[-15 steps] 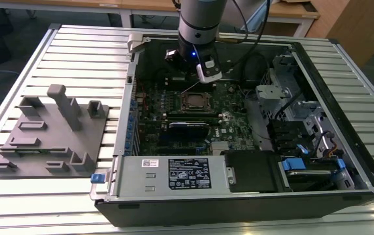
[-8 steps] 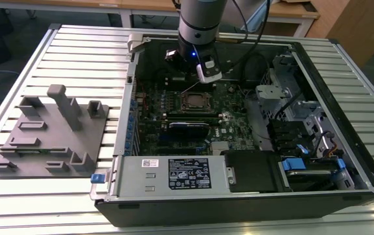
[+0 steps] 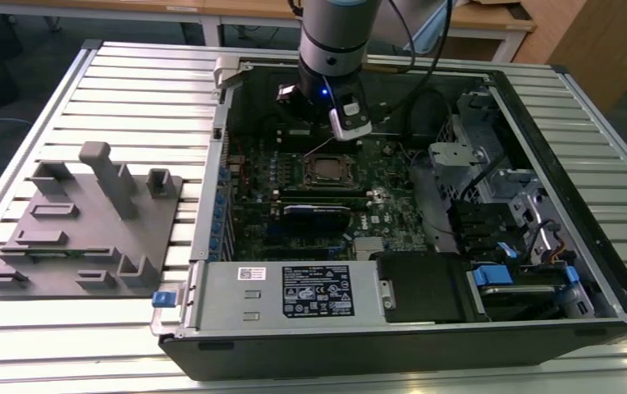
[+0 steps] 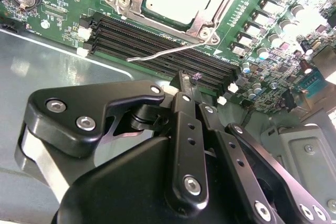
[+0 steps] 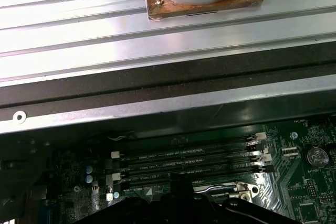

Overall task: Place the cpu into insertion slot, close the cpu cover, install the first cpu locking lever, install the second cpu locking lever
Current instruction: 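Install the first cpu locking lever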

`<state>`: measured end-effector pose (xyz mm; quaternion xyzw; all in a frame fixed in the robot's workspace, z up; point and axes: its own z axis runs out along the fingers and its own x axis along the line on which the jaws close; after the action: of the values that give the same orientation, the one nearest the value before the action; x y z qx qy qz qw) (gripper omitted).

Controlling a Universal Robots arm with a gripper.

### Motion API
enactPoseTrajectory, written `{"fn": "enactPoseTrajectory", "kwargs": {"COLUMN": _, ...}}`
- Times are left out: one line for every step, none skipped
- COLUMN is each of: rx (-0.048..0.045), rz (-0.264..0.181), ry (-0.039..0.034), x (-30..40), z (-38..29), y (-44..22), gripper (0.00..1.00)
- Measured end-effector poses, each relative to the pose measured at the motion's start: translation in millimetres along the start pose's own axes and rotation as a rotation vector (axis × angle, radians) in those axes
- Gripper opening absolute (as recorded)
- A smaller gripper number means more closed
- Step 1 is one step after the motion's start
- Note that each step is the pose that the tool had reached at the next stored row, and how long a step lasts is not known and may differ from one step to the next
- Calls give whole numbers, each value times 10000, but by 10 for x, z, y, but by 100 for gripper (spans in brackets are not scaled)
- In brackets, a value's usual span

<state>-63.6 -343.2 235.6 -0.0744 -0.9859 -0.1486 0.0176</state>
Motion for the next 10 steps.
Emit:
{"fn": "enactPoseTrajectory", "kwargs": {"rx": -1, "rz": 0, "ry": 1, "x": 0, "z": 0, "y": 0, "gripper": 10}}
{"fn": "enactPoseTrajectory", "kwargs": {"rx": -1, "rz": 0, "ry": 0, "x": 0, "z": 1, "y": 0, "gripper": 10}}
{"fn": "enactPoseTrajectory", "kwargs": {"rx": -2, "rz": -1, "ry": -1, "x": 0, "z": 4, "y": -1, "gripper": 10}}
{"fn": "enactPoseTrajectory", "kwargs": {"rx": -1, "rz": -1, "ry": -1, "x": -1, "z": 7, "y": -1, "gripper": 10}}
{"fn": "enactPoseTrajectory", "kwargs": {"rx": 5, "rz": -1, "ry": -1, "x": -1, "z": 9, "y": -2, "gripper": 10}}
{"fn": "enactPoseTrajectory", "kwargs": {"rx": 11, "rz": -1, "ry": -1, "x": -1, "z": 10, "y": -3, "gripper": 10}}
{"fn": "enactPoseTrajectory", "kwargs": {"rx": 13, "rz": 0, "ry": -1, "x": -1, "z": 10, "y": -3, "gripper": 10}}
{"fn": "enactPoseTrajectory", "kwargs": {"rx": 14, "rz": 0, "ry": -1, "x": 0, "z": 10, "y": -3, "gripper": 10}}
{"fn": "enactPoseTrajectory", "kwargs": {"rx": 13, "rz": 0, "ry": -1, "x": -1, "z": 12, "y": -4, "gripper": 10}}
{"fn": "enactPoseTrajectory", "kwargs": {"rx": 13, "rz": 0, "ry": -3, "x": -1, "z": 14, "y": -4, "gripper": 10}}
